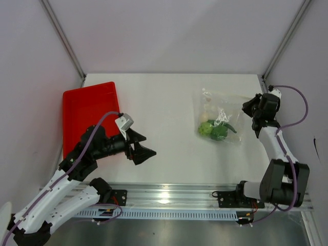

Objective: Place the food in the zip-top bag and seal the zipper
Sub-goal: Place the zipper food storage bag at the center of the board, then reset both arms

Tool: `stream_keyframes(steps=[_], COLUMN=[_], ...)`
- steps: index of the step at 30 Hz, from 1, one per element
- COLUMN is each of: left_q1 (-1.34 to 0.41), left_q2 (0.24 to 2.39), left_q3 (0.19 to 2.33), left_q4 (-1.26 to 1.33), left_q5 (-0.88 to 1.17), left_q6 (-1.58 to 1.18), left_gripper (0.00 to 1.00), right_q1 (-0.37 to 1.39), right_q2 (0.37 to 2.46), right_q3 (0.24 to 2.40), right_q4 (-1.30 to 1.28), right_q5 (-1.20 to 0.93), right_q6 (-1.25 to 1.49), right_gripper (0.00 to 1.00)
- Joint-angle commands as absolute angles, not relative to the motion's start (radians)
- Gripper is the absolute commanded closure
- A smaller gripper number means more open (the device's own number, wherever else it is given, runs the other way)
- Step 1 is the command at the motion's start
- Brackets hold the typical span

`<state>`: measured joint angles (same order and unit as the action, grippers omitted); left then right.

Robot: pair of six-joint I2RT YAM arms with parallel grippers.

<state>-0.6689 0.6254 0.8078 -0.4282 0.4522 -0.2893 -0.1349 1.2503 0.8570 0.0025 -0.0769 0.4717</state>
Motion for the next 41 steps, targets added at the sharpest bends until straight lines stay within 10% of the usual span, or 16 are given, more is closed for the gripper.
stream_keyframes(steps=[1, 5, 7, 11, 22, 41], left_q1=[-0.663, -0.661, -0.661, -0.661, -0.663, -0.661], left_q2=[0.582, 0.532, 0.508, 0.485, 0.528, 0.520], left_q3=[0.810, 0.807, 0.801, 0.790, 0.782, 0.591], left_q4=[-0.451, -0.483, -0.500, -0.531, -0.502, -0.226], left_q5=[0.468, 0.472, 0.465, 0.454, 0.425, 0.530], left_q6=[-0.314, -0.321, -0.327, -0.327, -0.328, -0.525], left_gripper=[0.01, 0.00, 0.00, 0.00, 0.01, 0.00], right_q1=[-0.182, -0.184, -0.181, -0.161, -0.051, 0.651], right_q2=[1.357, 1.518, 1.587, 1.608, 1.450, 0.921], right_q3=[0.902, 1.004, 1.055, 1.113, 1.408, 0.832], right_q4=[0.161, 0.117, 0.080, -0.044, -0.477, -0.593], right_q5=[-0.101, -0.083, -0.089, 0.036, 0.163, 0.317], right_q6=[0.499, 0.460, 0.449, 0.448, 0.362, 0.624], right_gripper=[1.00, 1.00, 0.82, 0.01, 0.01, 0.00])
